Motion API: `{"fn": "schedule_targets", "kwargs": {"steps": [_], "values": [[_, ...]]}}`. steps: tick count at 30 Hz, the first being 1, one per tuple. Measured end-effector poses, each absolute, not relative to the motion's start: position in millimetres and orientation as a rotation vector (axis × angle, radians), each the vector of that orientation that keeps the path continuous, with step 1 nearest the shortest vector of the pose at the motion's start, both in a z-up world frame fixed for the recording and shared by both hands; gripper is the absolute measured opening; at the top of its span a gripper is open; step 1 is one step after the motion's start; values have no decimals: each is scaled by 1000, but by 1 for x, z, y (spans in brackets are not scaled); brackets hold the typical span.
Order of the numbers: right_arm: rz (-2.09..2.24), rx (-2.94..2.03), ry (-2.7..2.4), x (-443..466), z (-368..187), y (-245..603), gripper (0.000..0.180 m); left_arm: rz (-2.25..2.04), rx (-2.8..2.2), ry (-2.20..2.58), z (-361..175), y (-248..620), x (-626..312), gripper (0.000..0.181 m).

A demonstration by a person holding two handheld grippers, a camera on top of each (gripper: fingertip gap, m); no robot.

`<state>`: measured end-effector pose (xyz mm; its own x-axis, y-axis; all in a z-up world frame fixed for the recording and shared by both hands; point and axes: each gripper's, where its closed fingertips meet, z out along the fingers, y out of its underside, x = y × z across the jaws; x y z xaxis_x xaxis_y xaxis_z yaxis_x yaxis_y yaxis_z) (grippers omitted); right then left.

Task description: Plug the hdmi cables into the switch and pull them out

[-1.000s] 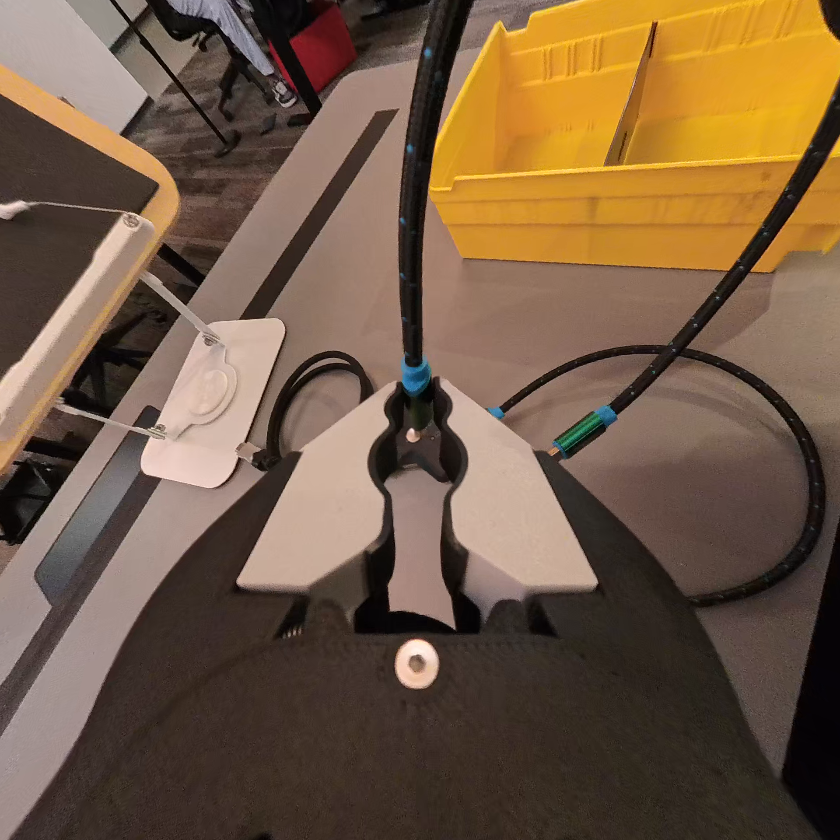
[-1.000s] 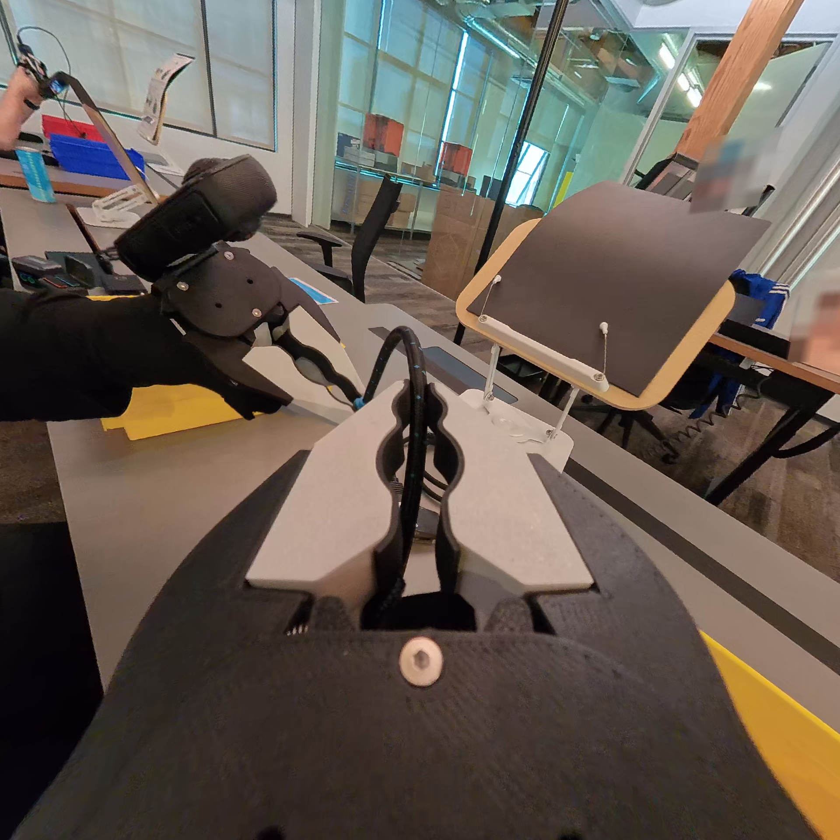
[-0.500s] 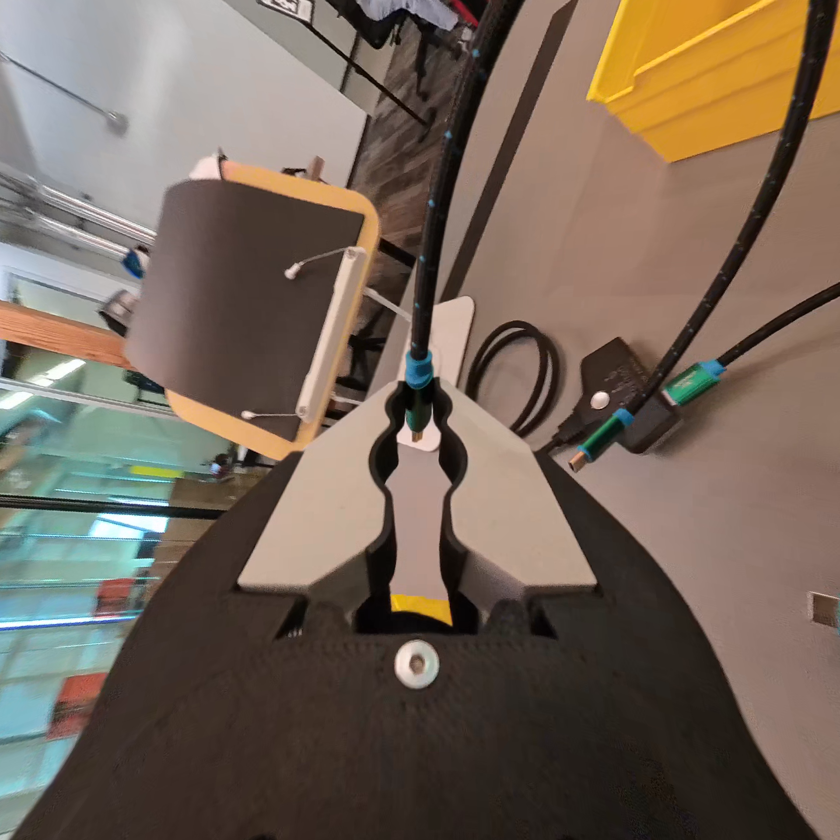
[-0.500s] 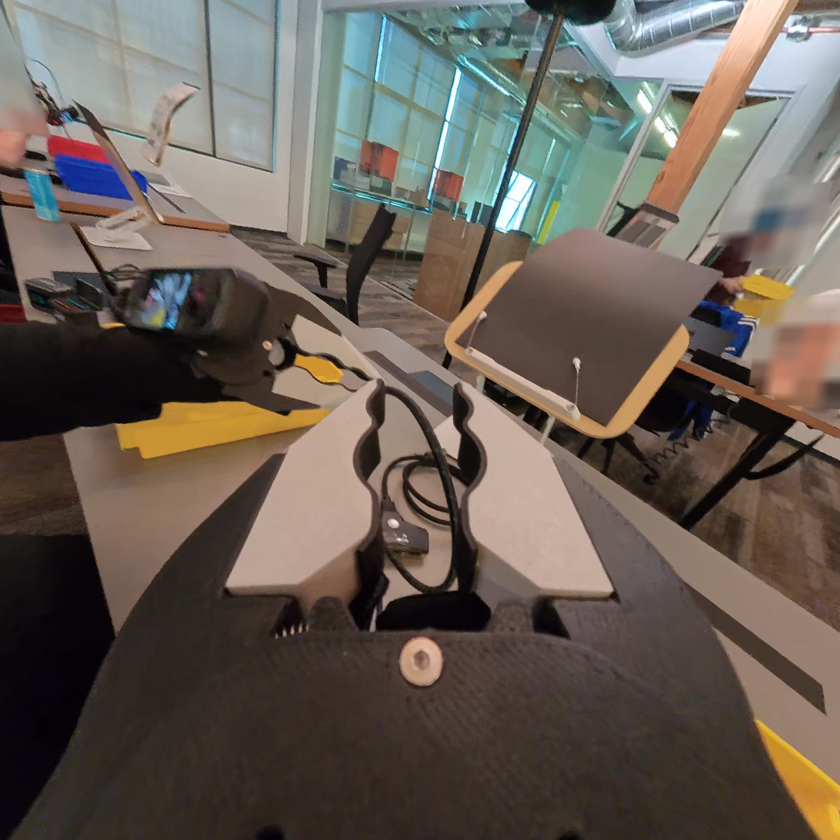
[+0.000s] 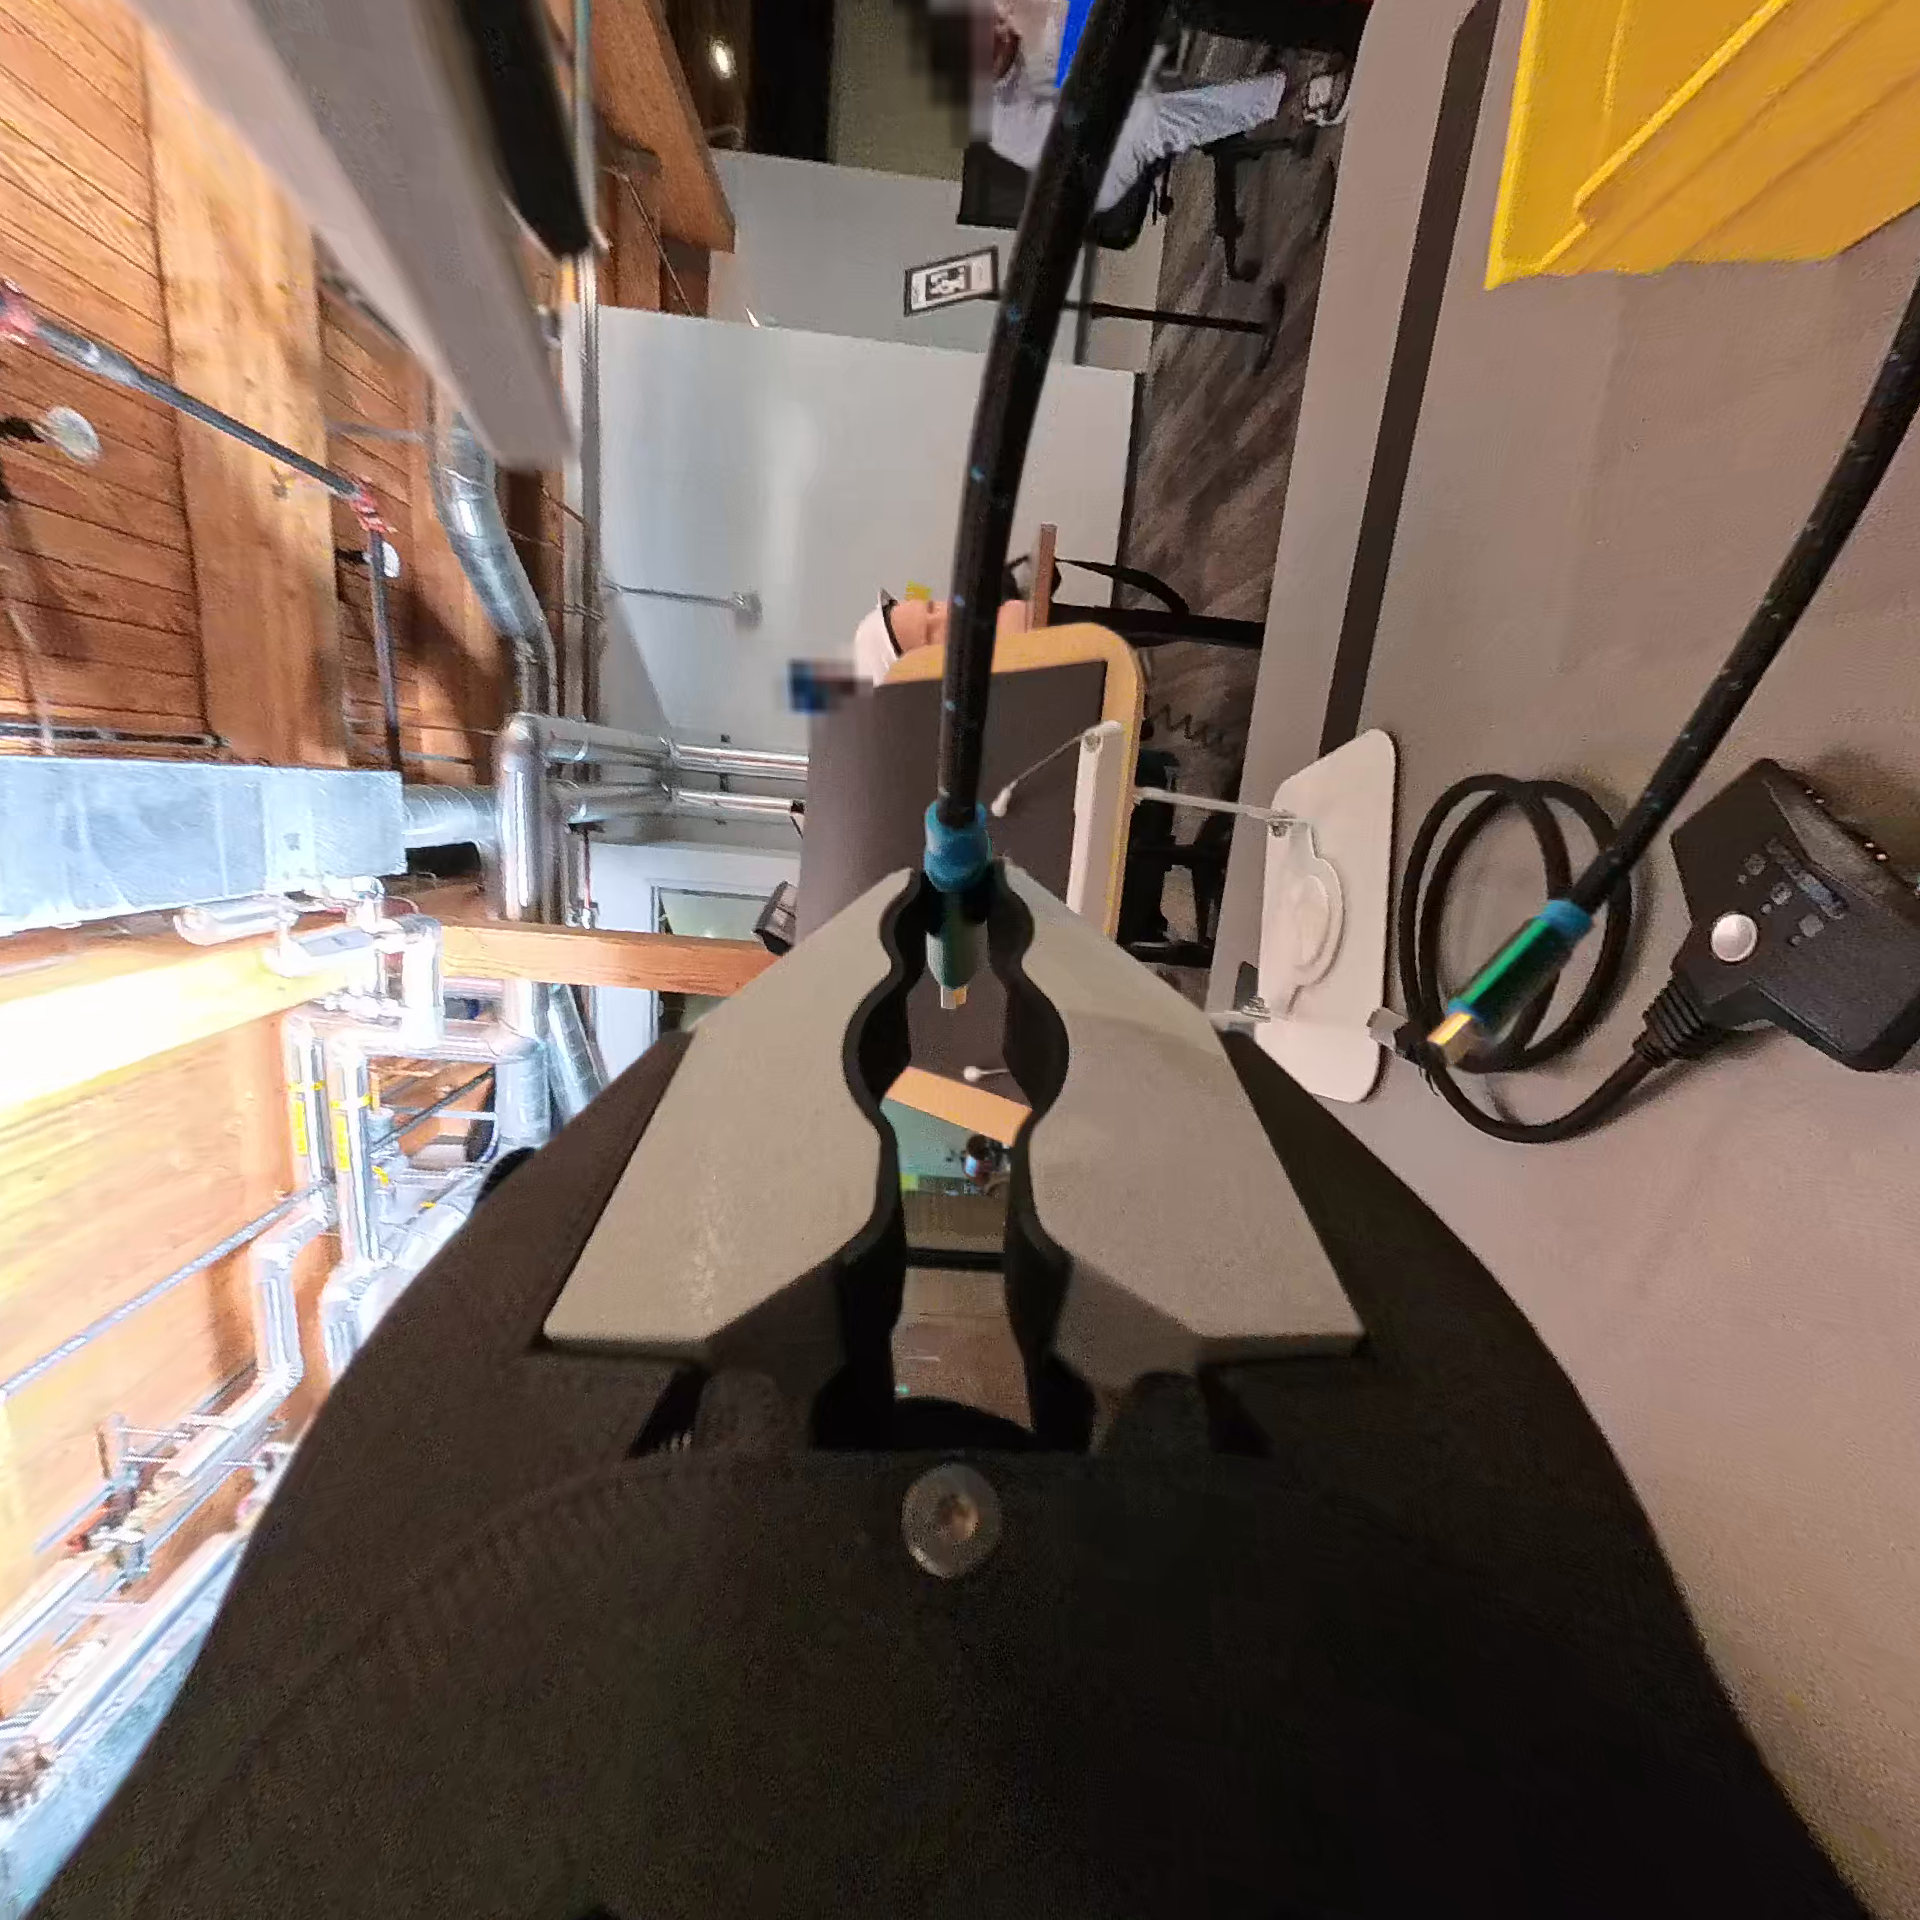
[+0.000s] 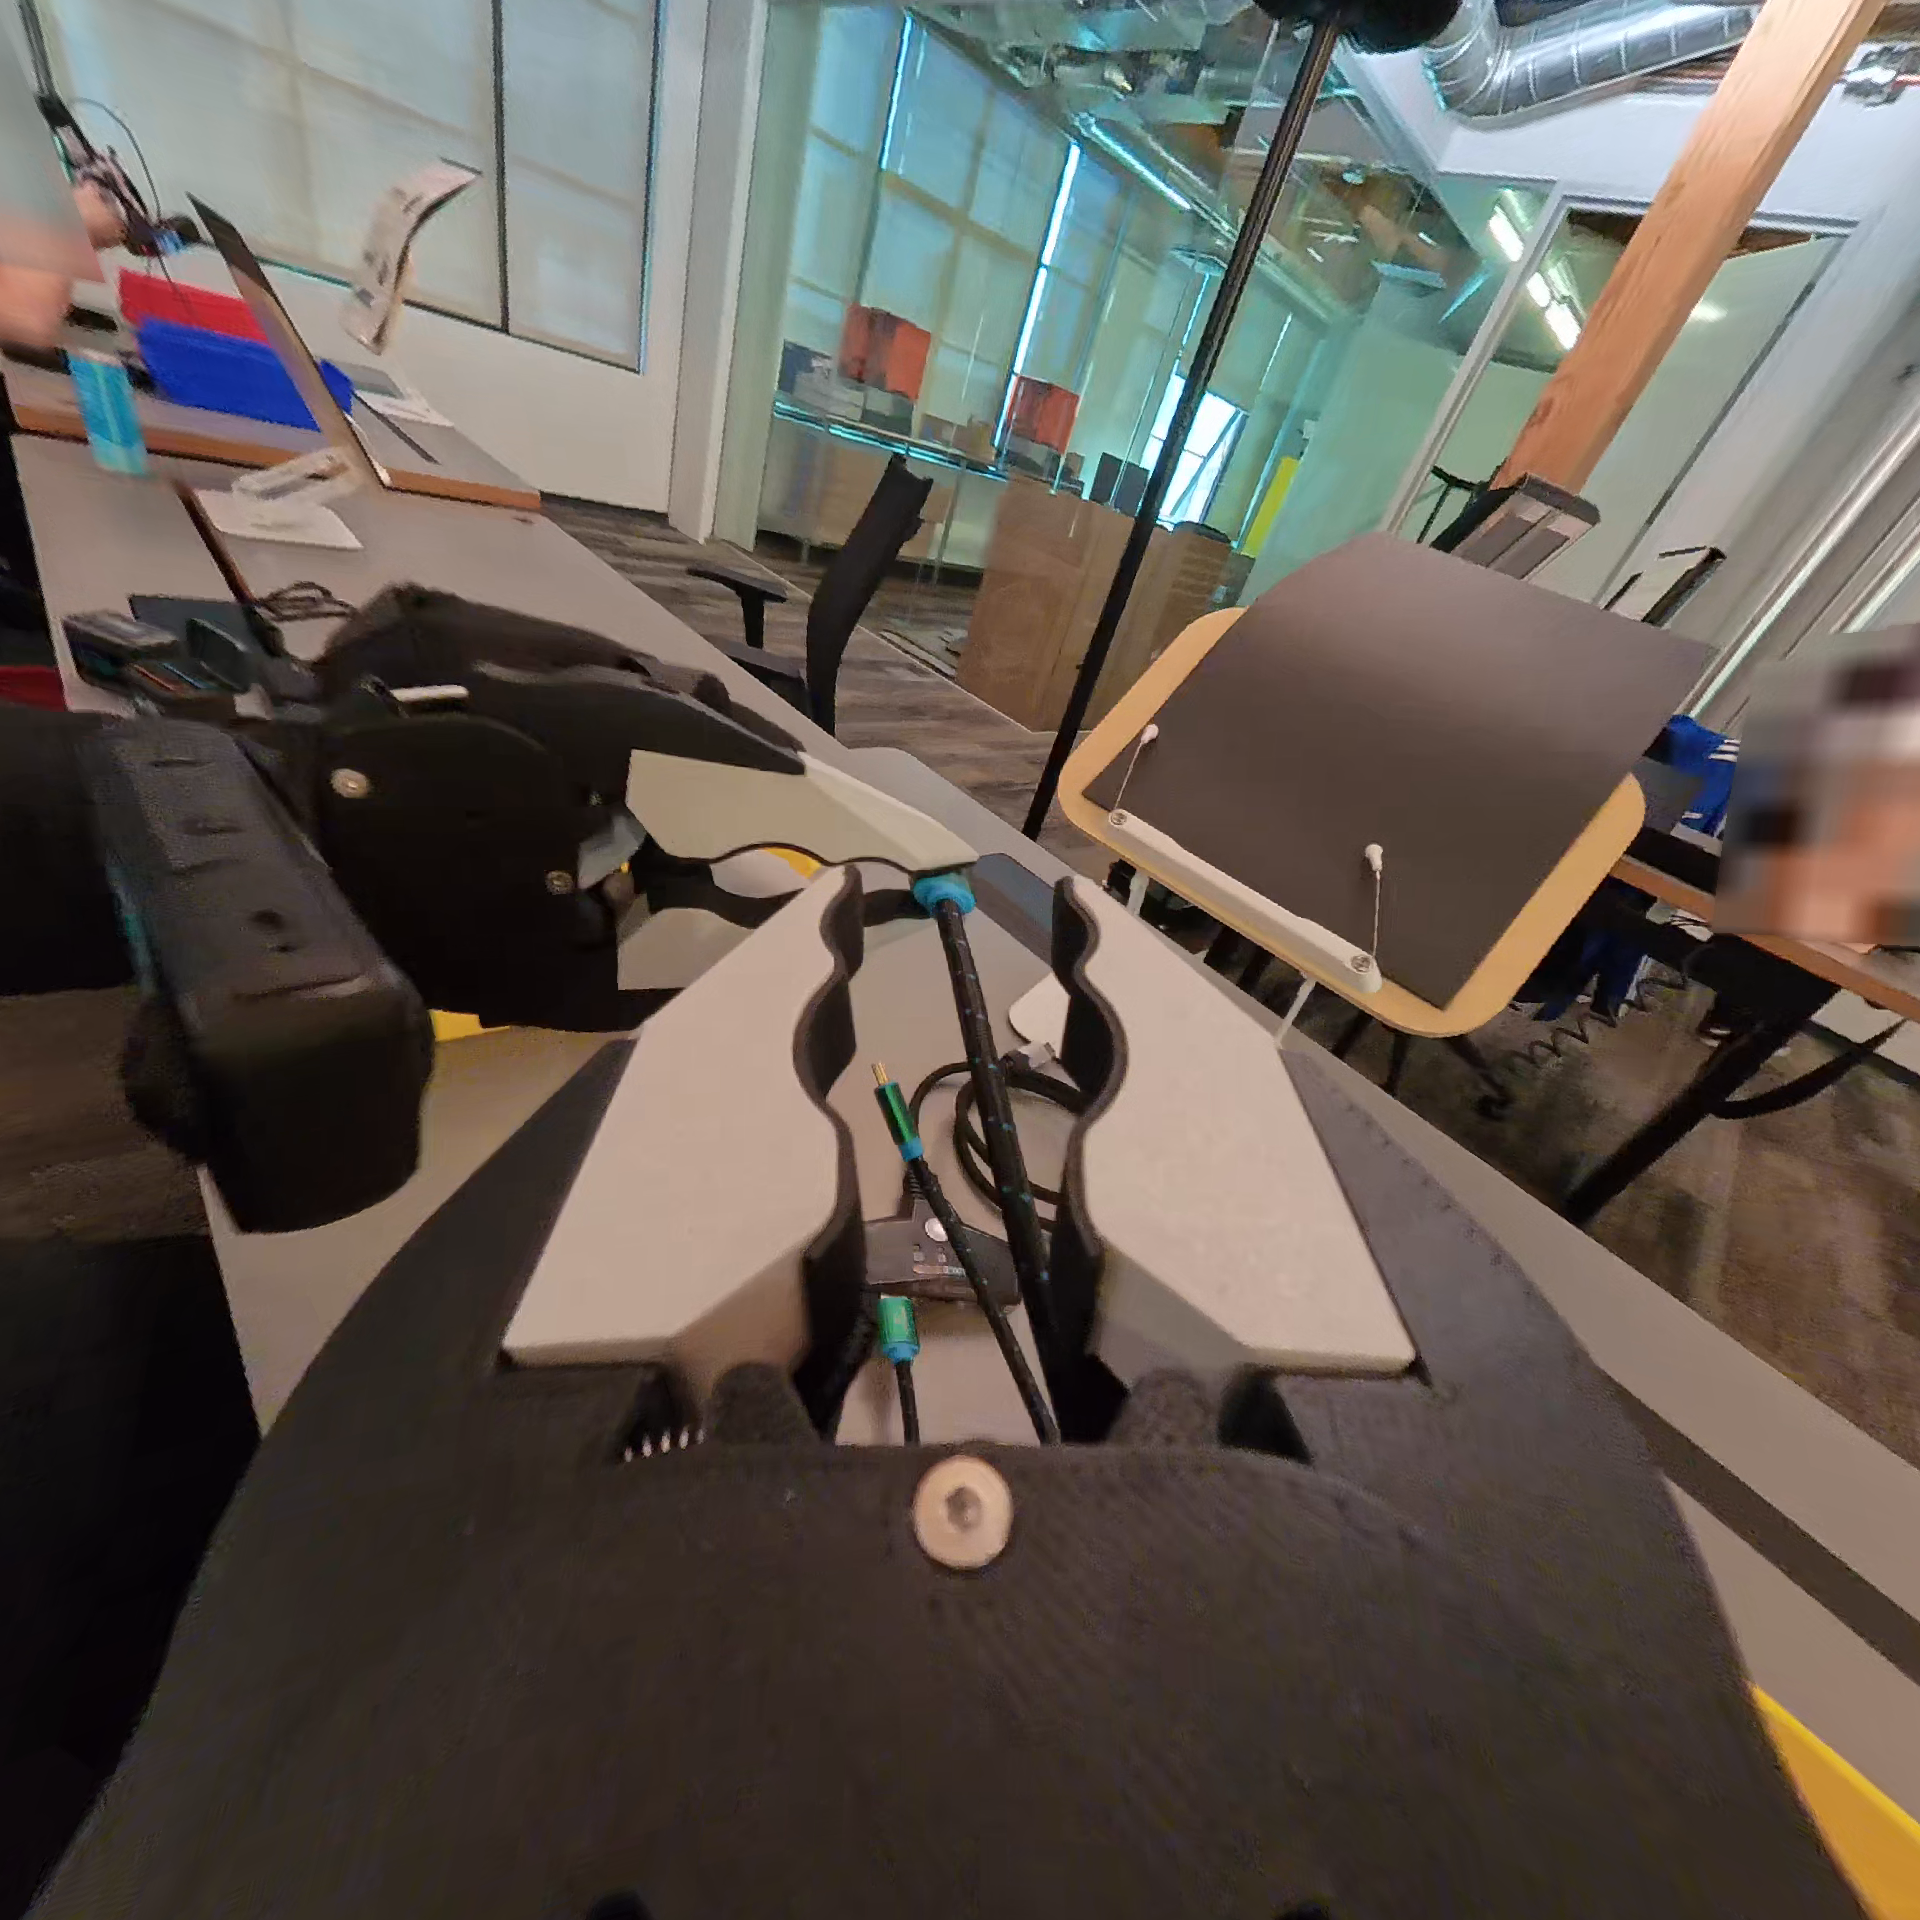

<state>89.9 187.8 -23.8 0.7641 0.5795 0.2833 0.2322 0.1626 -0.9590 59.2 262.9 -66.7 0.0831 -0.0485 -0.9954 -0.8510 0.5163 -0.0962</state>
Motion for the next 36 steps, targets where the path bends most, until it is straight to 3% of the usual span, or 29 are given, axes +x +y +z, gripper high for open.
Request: {"fn": "schedule_targets", "kwargs": {"steps": [10,18,22,36], "values": [[347,-1509,-696,85,-56,207,42,716,-771,1332,-50,238,78,8],[480,-1493,-556,86,-52,213,37,716,-757,1306,-46,234,82,8],[377,-1525,-568,85,-58,217,45,721,-747,1315,-51,231,88,8],[525,-1508,-497,75,-57,216,38,746,-716,1302,-46,224,92,9]]}}
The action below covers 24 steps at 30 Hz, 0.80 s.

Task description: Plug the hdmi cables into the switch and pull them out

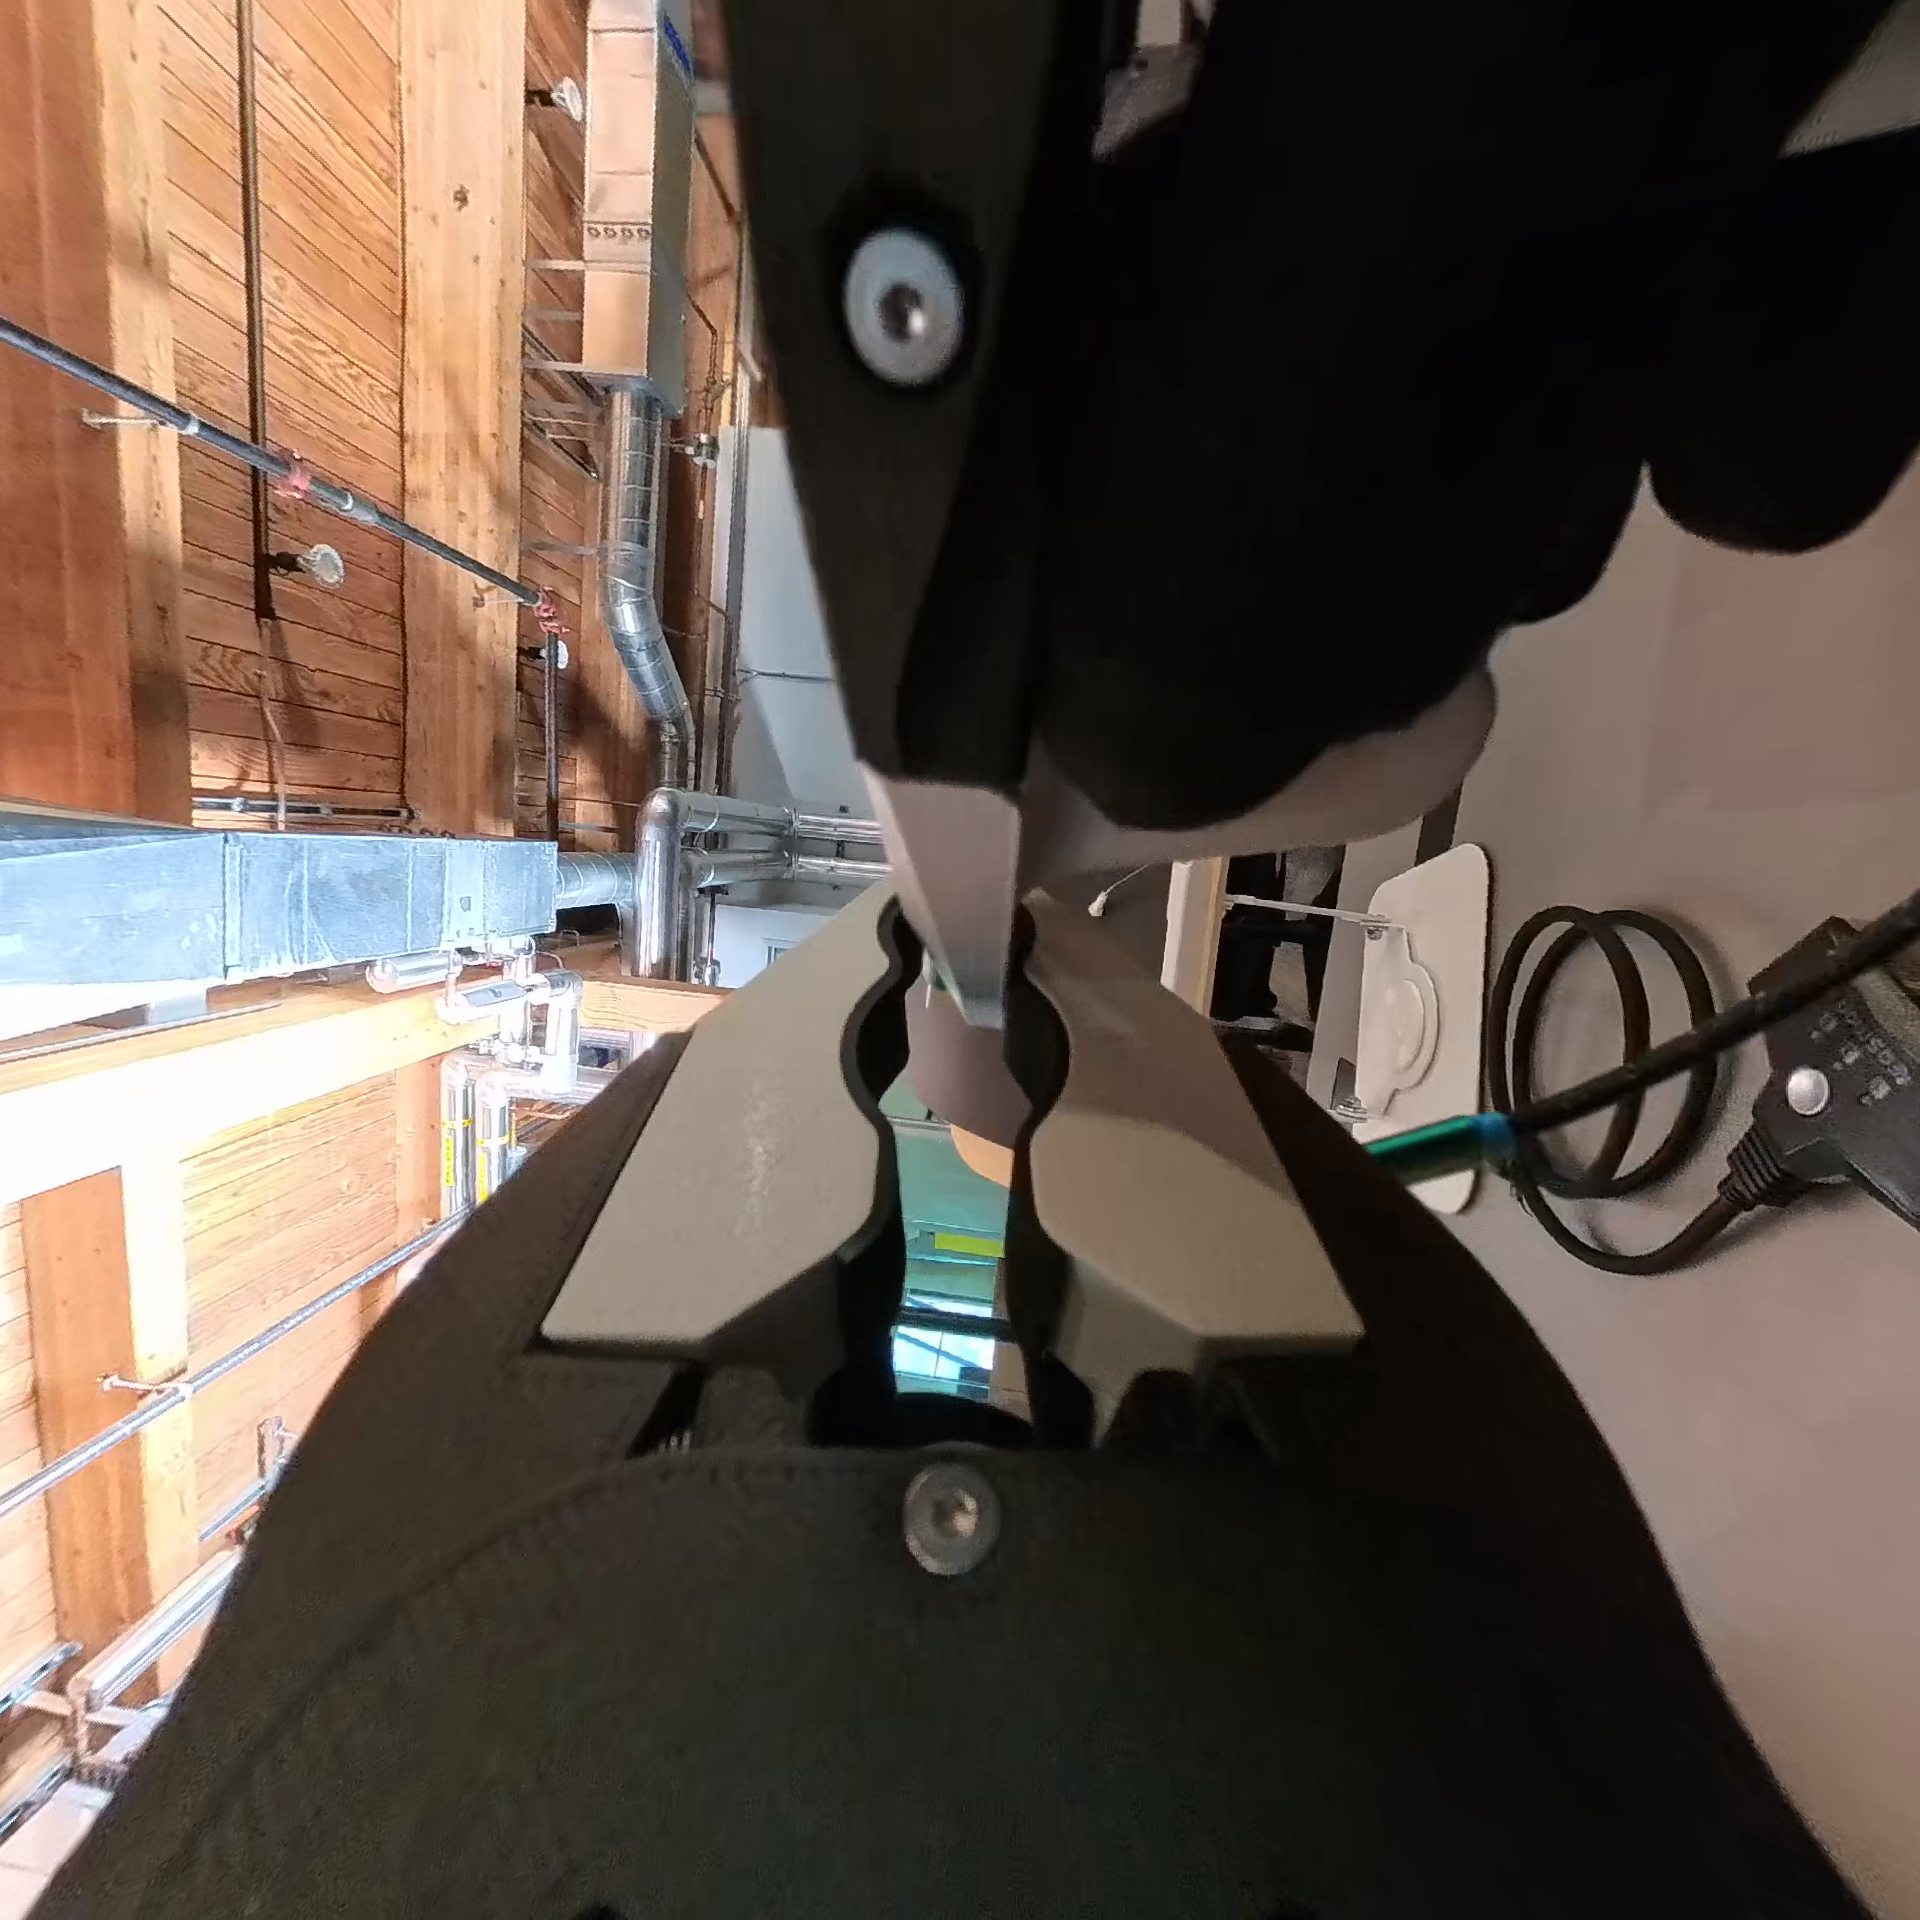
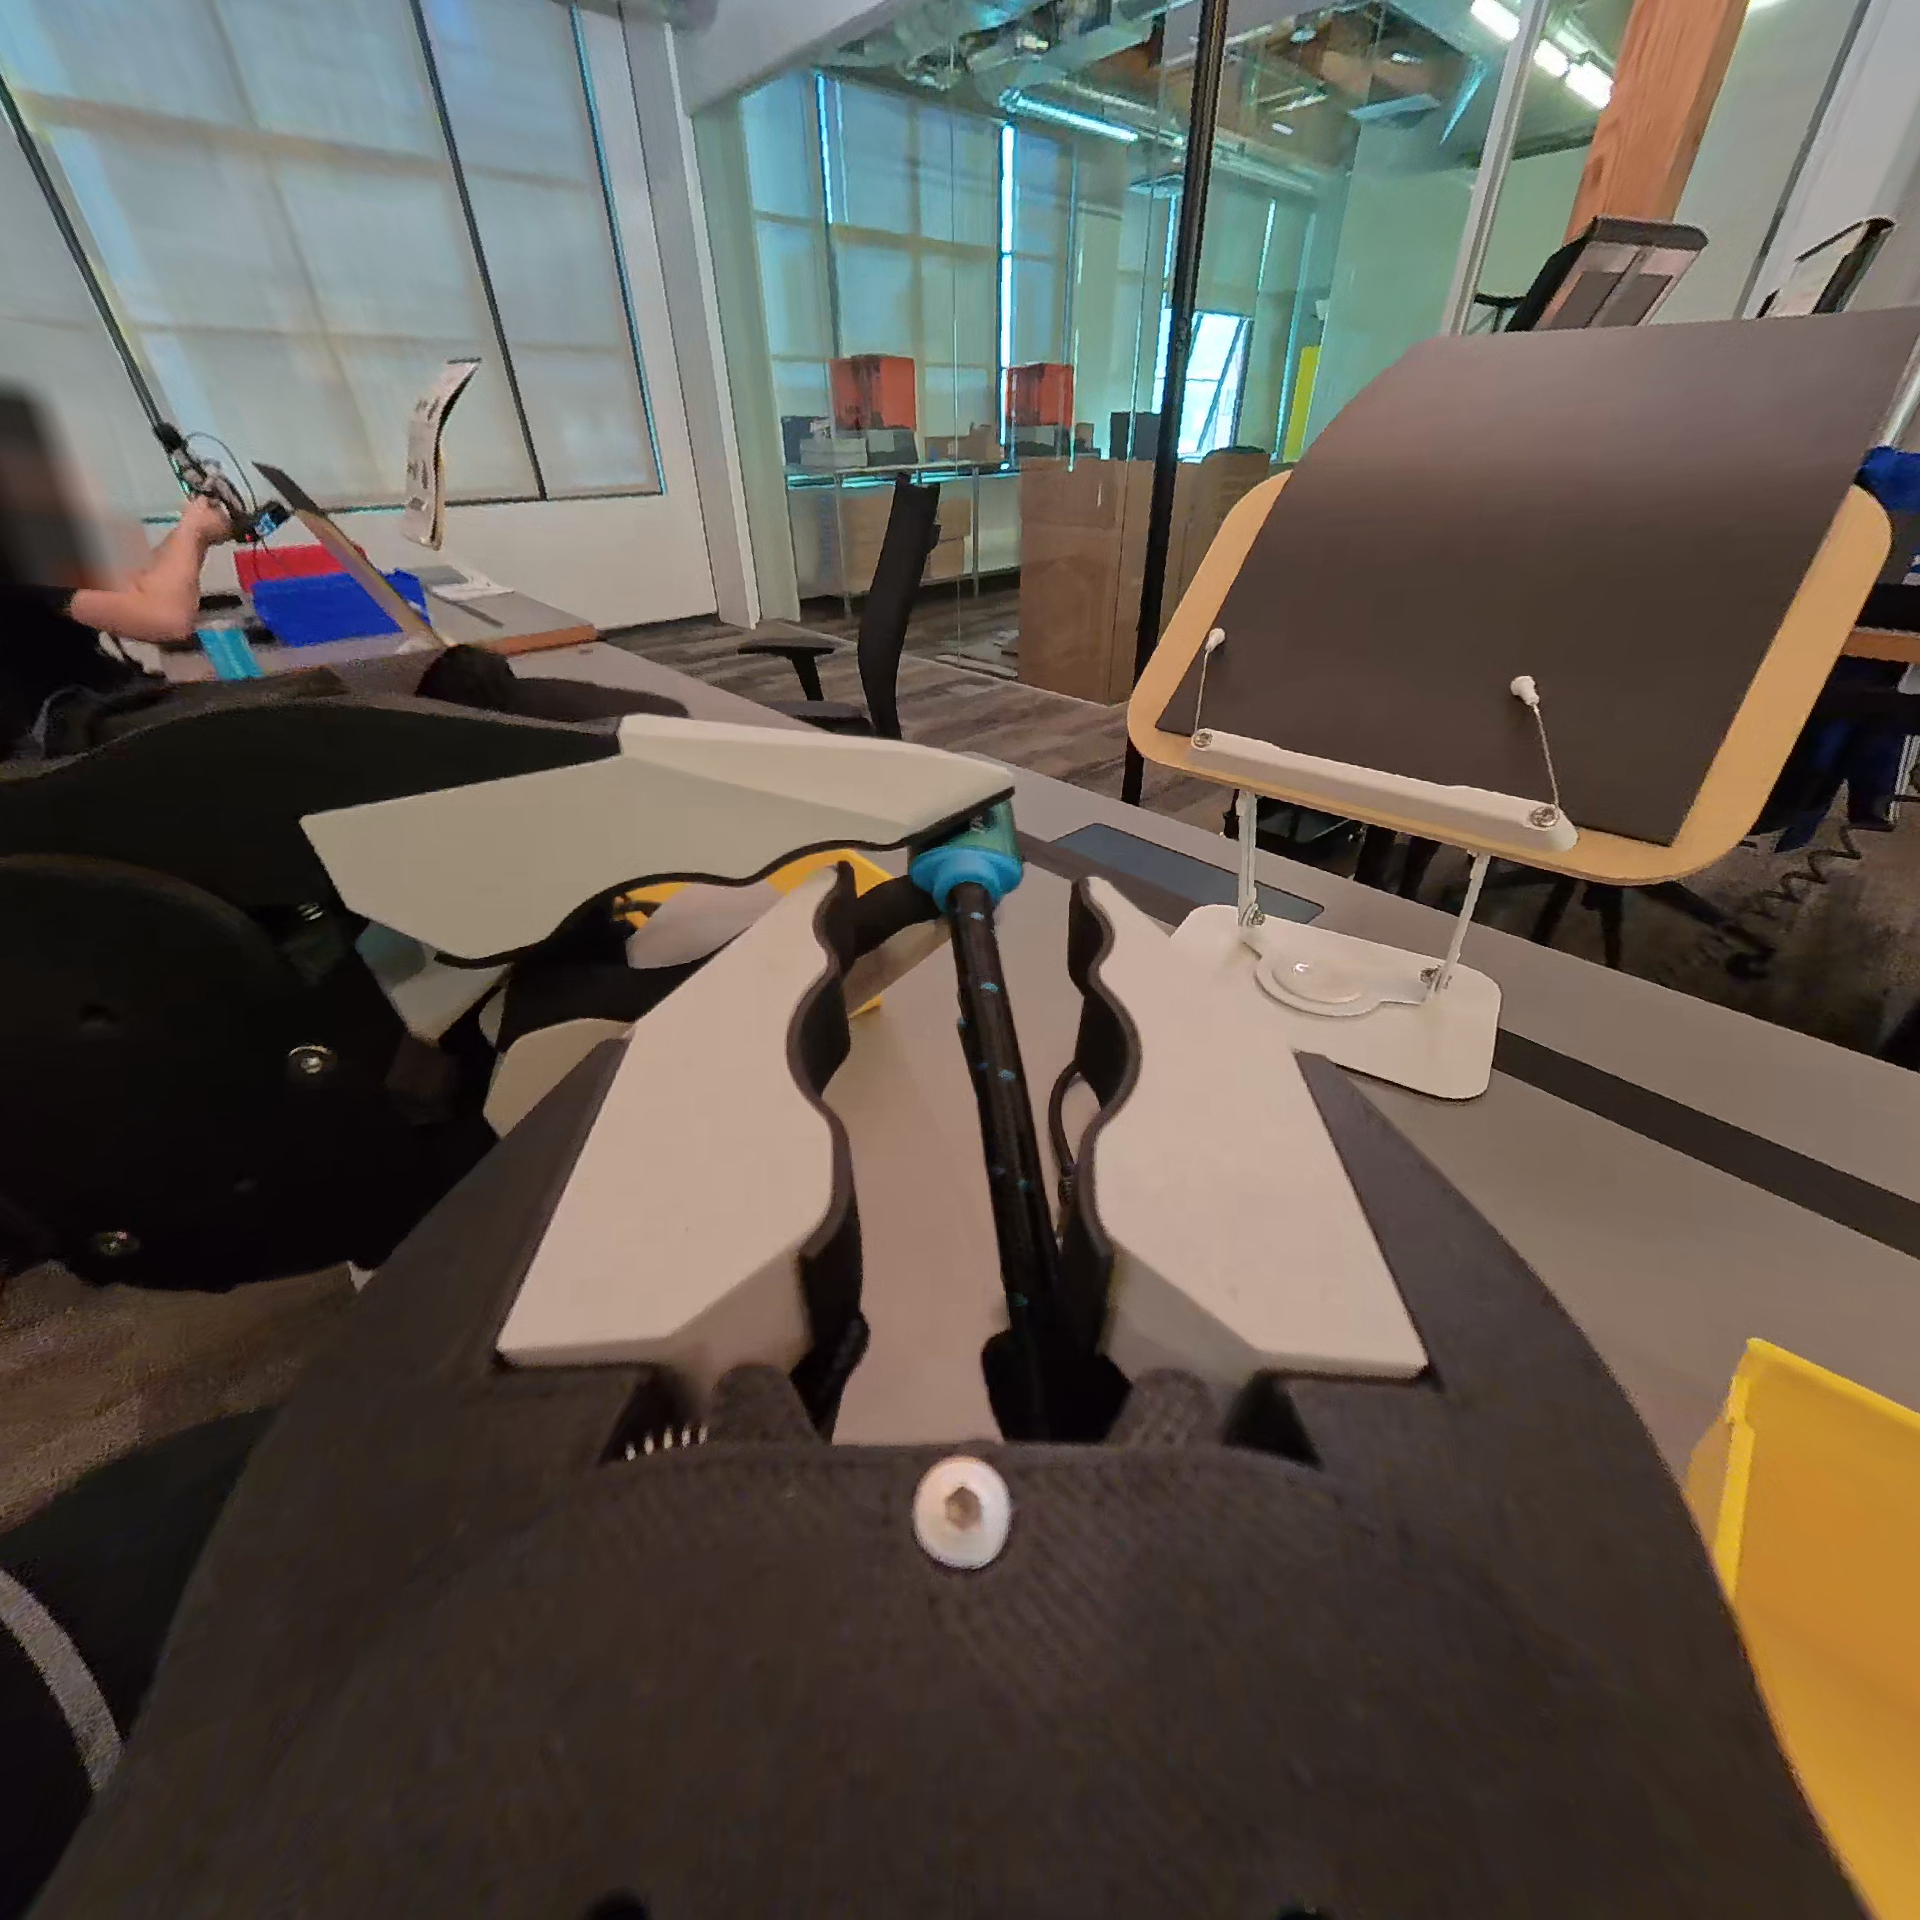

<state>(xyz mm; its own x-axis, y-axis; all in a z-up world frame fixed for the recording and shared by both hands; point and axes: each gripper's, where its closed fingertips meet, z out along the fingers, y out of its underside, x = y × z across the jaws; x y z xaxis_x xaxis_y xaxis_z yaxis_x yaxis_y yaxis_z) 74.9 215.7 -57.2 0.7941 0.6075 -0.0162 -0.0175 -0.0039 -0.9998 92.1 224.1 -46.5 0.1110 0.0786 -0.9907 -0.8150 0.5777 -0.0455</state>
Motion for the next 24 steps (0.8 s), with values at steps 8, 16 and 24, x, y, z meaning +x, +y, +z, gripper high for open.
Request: {"fn": "schedule_targets", "kwargs": {"steps": [8,16,24], "values": [[476,-1416,-445,79,-50,214,24,716,-751,1272,-45,222,94,9],[330,-1363,-510,77,-49,210,17,650,-792,1259,-46,219,94,9],[434,-1397,-587,73,-52,205,17,542,-818,1307,-47,213,90,21]]}}
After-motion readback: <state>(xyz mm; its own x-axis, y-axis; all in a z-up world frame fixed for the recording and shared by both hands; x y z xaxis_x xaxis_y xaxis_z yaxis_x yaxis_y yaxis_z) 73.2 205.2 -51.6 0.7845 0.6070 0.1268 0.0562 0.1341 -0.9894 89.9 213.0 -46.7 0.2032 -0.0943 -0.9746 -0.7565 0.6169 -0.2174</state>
